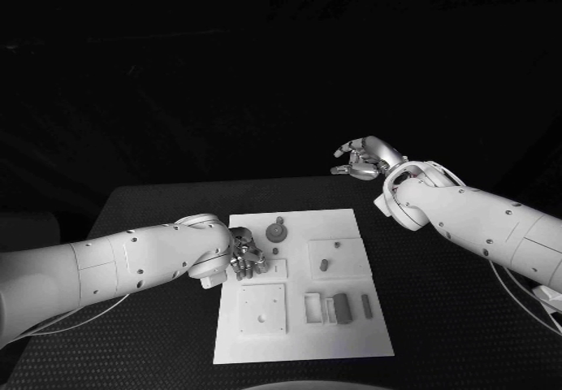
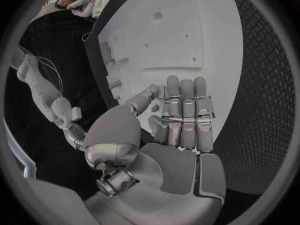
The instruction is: Assemble the parts on the task board
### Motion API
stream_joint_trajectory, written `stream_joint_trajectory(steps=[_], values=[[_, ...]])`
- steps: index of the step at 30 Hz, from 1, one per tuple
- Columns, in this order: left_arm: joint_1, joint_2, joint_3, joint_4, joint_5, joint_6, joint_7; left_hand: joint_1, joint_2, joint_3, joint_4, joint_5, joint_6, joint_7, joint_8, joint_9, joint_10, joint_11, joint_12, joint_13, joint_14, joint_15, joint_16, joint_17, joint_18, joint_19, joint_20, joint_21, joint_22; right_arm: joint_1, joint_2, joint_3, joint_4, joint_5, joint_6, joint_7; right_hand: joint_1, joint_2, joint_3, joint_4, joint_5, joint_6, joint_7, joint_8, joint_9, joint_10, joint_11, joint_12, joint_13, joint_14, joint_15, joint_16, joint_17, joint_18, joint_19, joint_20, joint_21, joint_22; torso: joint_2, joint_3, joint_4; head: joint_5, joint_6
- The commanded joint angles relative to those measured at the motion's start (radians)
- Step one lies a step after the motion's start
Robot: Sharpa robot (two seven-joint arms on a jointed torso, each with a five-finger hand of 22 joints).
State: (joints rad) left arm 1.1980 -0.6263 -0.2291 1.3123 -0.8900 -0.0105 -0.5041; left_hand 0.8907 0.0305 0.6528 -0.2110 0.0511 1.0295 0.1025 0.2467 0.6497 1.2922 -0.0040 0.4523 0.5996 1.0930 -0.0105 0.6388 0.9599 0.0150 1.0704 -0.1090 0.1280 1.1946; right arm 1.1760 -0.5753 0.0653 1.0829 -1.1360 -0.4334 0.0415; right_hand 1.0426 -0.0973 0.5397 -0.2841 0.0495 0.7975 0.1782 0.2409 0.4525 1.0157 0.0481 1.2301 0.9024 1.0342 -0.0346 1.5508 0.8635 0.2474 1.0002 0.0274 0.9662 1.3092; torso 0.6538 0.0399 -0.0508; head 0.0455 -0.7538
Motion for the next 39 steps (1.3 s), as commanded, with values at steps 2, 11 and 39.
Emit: stream_joint_trajectory(steps=[2,11,39], values=[[-0.007,0.001,-0.005,-0.007,0.005,-0.021,-0.016,0.014,0.026,0.018,-0.003,0.000,-0.008,0.004,-0.006,-0.002,-0.008,0.003,0.006,-0.002,-0.008,0.001,0.007,-0.003,-0.011,-0.001,0.001,-0.005,0.003,-0.001,0.000,0.000,0.001,-0.002,0.012,0.004,-0.010,-0.002,-0.007,0.002,0.001,0.000,0.005,0.002,-0.001,-0.099,0.023,0.005,-0.001,-0.008,-0.001,-0.003,-0.001,0.014,0.002,0.000,-0.005,0.009,0.000,0.0010,-0.0011,0.002,0.001],[-0.007,0.000,-0.003,-0.009,0.006,-0.037,-0.014,0.010,0.034,0.045,0.002,0.000,-0.015,0.007,-0.011,-0.004,-0.010,0.005,0.008,-0.004,-0.011,0.002,0.011,-0.009,-0.012,0.000,0.002,-0.009,0.007,-0.002,-0.001,0.000,0.001,-0.002,0.012,0.004,-0.010,-0.002,-0.007,0.002,0.001,0.000,0.005,0.002,-0.001,-0.099,0.023,0.005,-0.002,-0.008,-0.001,-0.003,-0.002,0.014,0.002,0.000,-0.005,0.009,0.000,0.0005,-0.0009,0.001,0.001],[-0.004,-0.013,0.005,0.003,0.105,-0.068,0.003,-0.154,0.087,0.189,-0.078,0.150,0.040,-0.018,0.033,0.042,0.015,-0.016,0.062,-0.005,0.004,-0.009,0.078,-0.040,-0.011,0.036,-0.009,-0.017,0.066,-0.004,-0.005,0.000,0.002,-0.002,0.022,0.002,-0.011,-0.003,-0.007,0.002,0.001,-0.001,0.005,0.002,-0.002,-0.099,0.023,0.006,-0.003,-0.009,-0.001,-0.003,-0.002,0.014,0.002,0.000,-0.006,0.009,0.000,0.0007,-0.0010,0.002,0.003]])
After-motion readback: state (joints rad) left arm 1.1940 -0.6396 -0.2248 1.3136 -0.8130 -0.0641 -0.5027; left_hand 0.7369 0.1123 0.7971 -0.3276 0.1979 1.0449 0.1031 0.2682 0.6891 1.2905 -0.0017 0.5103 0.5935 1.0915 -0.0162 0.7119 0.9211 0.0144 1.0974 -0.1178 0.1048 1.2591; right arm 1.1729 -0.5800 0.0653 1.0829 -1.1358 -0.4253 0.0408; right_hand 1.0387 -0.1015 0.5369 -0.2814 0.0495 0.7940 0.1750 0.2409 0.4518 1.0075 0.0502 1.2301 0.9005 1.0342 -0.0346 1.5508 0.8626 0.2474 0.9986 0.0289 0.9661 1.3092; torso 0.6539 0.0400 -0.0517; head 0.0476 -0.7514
